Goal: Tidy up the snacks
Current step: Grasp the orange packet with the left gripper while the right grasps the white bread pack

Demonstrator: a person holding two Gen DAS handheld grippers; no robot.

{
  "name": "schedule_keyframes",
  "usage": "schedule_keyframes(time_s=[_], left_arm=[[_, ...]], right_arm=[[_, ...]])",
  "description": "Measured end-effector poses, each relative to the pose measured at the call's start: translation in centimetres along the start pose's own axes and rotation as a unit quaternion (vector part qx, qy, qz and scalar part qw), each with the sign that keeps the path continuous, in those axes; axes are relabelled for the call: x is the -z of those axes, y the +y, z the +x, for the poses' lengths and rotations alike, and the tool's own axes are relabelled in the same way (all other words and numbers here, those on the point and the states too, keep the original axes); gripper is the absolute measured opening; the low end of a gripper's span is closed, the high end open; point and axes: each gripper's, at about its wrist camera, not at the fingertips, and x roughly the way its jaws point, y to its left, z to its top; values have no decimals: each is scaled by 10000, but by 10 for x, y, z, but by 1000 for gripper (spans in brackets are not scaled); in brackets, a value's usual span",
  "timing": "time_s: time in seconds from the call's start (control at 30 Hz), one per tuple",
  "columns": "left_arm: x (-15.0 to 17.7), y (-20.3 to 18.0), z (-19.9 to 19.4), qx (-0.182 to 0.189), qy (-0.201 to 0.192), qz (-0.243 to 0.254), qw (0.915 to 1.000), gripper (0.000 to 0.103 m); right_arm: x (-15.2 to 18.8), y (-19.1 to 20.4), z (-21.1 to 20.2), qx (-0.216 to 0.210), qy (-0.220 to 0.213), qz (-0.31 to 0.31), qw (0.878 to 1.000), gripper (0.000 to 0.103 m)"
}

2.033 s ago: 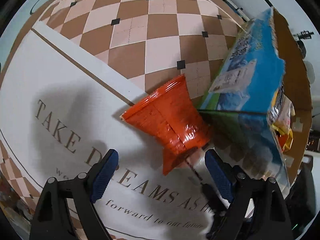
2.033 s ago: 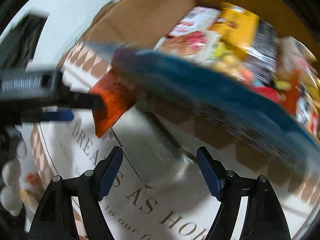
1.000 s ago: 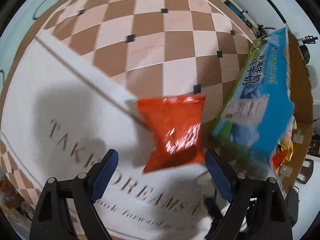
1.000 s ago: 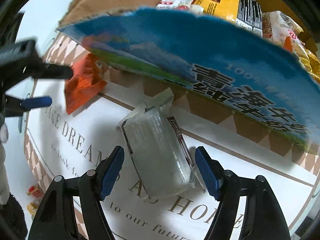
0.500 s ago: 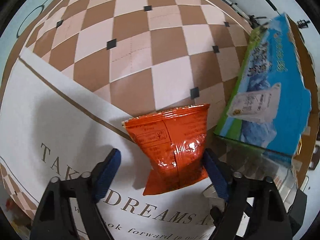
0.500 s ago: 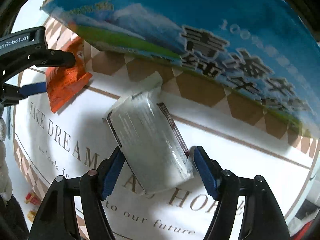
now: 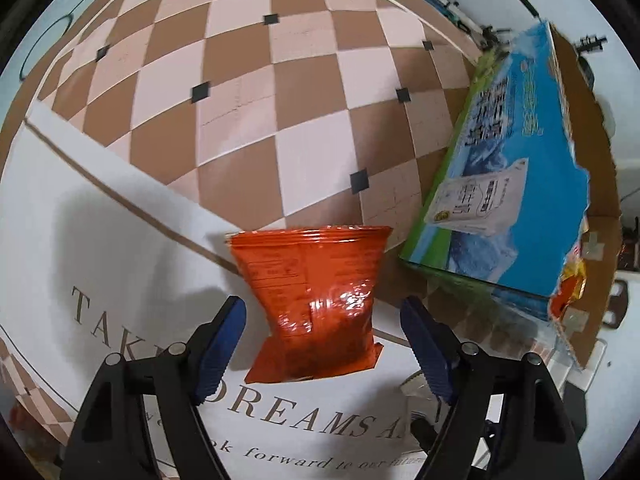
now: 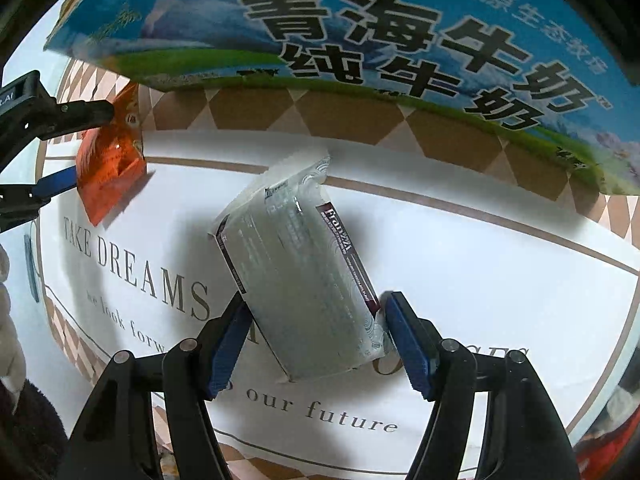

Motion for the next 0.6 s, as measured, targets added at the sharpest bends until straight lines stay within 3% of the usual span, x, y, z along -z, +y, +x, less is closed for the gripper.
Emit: schedule_keyframes(time_s=[0.13, 0.17, 0.2, 0.27, 0.6], left_arm=[[-1, -18, 14, -281, 85, 193, 9994, 77], [1, -20, 16, -362, 53, 234, 9991, 62], [3, -21, 17, -391, 62, 266, 9989, 55], [14, -21, 15, -487, 33, 388, 9981, 53], [110, -50, 23, -990, 182, 1408, 9849, 52]], right_arm=[[-3, 4, -1, 67, 2, 45, 10000, 72], [-6, 7, -1, 85, -11, 49, 10000, 72], [-5, 8, -1, 97, -29, 55, 9999, 71], [-13, 11, -5, 117, -57, 67, 9999, 69], [33, -16, -7, 204, 207, 390, 9988, 68]])
